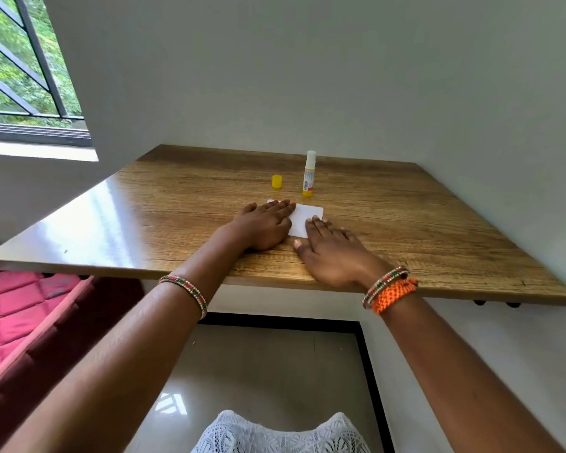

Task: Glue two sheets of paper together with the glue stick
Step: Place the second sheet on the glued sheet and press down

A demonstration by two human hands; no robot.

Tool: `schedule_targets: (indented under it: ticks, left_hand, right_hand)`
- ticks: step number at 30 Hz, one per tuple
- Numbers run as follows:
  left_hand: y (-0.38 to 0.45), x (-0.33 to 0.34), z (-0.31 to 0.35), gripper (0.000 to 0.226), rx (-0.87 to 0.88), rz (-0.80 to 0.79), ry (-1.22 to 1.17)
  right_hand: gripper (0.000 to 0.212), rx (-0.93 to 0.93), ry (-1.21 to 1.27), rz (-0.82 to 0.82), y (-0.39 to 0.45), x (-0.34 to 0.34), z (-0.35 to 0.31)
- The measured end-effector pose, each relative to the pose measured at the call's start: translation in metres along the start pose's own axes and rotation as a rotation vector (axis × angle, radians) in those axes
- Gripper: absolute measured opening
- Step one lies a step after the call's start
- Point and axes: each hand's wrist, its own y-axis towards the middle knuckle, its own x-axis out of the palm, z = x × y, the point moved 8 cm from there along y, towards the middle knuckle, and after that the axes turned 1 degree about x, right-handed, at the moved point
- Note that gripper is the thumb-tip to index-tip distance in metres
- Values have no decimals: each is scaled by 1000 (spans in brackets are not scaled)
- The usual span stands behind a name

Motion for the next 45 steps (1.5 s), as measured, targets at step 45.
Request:
schedule_targets:
  ticks: [45]
  left_hand:
    - [-16, -8, -32, 57, -179, 154, -134]
  right_hand:
    - [38, 325, 135, 560, -5, -64, 75]
